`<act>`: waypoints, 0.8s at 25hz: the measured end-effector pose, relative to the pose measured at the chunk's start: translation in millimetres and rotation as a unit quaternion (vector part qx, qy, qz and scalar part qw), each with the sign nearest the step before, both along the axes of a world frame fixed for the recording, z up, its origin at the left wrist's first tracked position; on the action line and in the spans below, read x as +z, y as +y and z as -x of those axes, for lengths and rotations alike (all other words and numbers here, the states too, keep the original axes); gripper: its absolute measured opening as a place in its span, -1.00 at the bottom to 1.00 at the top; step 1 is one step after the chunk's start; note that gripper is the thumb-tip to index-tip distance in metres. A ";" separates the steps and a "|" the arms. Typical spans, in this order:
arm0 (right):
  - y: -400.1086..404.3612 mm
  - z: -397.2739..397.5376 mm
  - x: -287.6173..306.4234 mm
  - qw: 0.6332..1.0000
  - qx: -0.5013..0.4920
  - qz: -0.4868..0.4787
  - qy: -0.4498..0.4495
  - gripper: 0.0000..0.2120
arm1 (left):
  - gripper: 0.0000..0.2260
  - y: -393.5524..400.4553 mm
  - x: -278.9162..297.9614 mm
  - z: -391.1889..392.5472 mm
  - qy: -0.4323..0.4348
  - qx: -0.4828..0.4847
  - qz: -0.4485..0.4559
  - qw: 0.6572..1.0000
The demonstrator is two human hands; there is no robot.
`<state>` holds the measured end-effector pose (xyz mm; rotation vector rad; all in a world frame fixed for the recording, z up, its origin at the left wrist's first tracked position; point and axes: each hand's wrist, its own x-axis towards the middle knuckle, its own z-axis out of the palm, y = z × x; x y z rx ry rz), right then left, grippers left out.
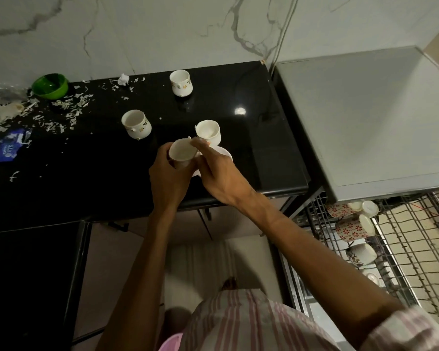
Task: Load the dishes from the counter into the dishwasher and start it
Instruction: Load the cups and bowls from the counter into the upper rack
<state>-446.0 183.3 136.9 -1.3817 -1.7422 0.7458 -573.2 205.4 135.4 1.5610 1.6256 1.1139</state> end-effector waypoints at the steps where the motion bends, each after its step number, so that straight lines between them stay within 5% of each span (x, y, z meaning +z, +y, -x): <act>1: -5.8 -3.8 0.5 1.000 -0.007 0.006 0.013 -0.57 | -0.53 -4.8 0.9 -3.7 -0.003 -0.011 -0.003 1.000; 12: -79.9 -42.9 4.1 0.991 -0.103 0.001 0.086 -0.61 | -0.51 -44.0 -3.6 -45.8 -0.067 -0.081 0.069 0.992; 16: -114.9 -59.2 9.6 0.986 -0.137 0.025 0.092 -0.58 | -0.82 -69.6 4.5 -68.0 -0.166 -0.098 0.138 0.972; 20: -150.2 -71.9 0.8 0.982 -0.182 0.007 0.057 -0.40 | -0.91 -92.9 9.3 -90.6 -0.243 -0.114 0.267 0.926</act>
